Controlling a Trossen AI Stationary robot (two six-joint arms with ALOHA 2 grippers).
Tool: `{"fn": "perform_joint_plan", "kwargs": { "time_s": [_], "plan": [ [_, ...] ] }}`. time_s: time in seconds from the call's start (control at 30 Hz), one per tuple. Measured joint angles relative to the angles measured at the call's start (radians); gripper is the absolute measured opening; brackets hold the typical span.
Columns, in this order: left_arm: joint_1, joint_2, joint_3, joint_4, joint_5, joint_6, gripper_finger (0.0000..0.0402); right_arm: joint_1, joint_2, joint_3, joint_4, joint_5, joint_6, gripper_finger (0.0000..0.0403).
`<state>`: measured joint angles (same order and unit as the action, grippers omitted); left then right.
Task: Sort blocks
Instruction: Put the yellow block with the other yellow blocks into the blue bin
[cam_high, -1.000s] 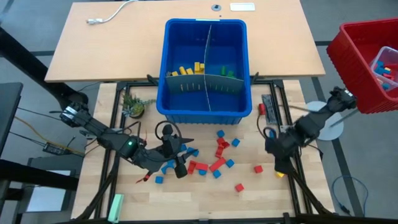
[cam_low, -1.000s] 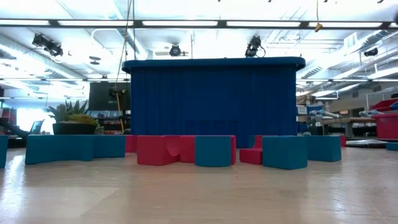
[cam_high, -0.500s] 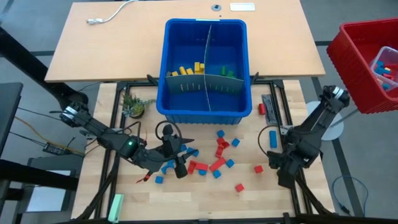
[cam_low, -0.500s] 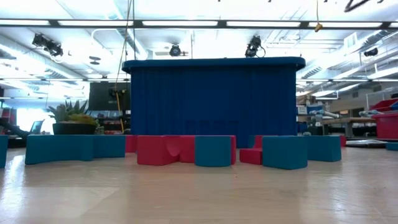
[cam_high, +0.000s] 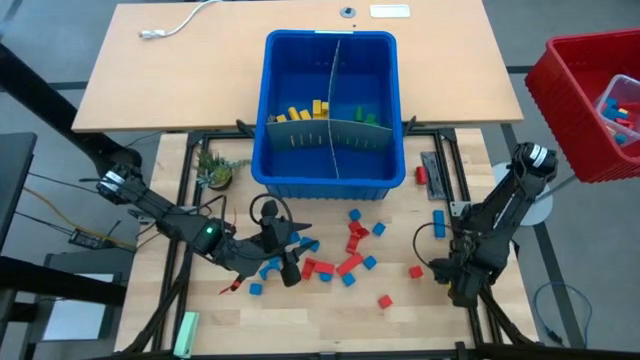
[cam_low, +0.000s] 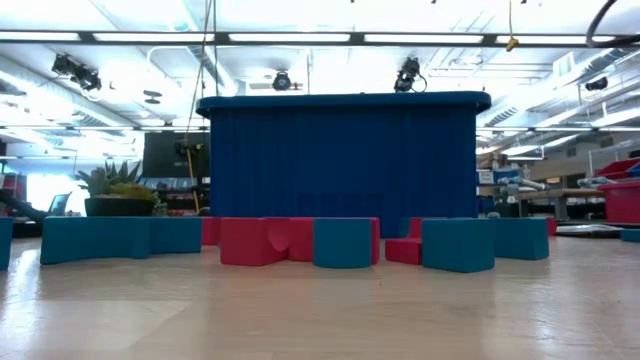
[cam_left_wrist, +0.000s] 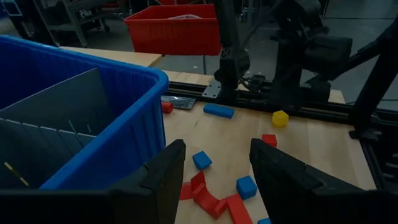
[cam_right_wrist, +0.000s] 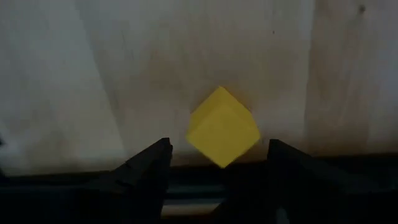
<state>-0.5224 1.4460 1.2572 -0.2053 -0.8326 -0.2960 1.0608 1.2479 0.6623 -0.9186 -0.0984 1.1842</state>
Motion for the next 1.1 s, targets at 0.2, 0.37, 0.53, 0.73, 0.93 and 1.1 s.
{"fn": "perform_joint_plan", "kwargs": {
  "time_s": [0.2, 0.37, 0.53, 0.73, 0.93, 1.1],
  "plan": [
    [0.000, 0.000, 0.000, -0.004, 0.000, 0.000, 0.0192, 0.027, 0.068, -0.001, 0.014, 0.048, -0.057, 0.0244],
    [0.000, 0.000, 0.000, -0.003, 0.000, 0.000, 0.0192, 0.060, 0.135, -0.001, 0.081, 0.062, -0.141, 0.0242],
    [0.000, 0.000, 0.000, -0.003, 0.000, 0.000, 0.0192, 0.072, 0.196, 0.001, 0.137, 0.060, -0.162, 0.0236],
    [0.000, 0.000, 0.000, -0.003, -0.001, -0.001, 0.0192, 0.072, 0.211, 0.003, 0.132, 0.035, -0.137, 0.0172],
    [0.000, 0.000, 0.000, -0.003, -0.001, -0.001, 0.0192, 0.072, 0.152, 0.001, 0.108, 0.051, -0.052, 0.0164],
    [0.003, 0.000, 0.000, 0.004, -0.001, 0.001, 0.0192, 0.054, 0.077, 0.005, 0.121, 0.089, 0.031, 0.0164]
  ]
}}
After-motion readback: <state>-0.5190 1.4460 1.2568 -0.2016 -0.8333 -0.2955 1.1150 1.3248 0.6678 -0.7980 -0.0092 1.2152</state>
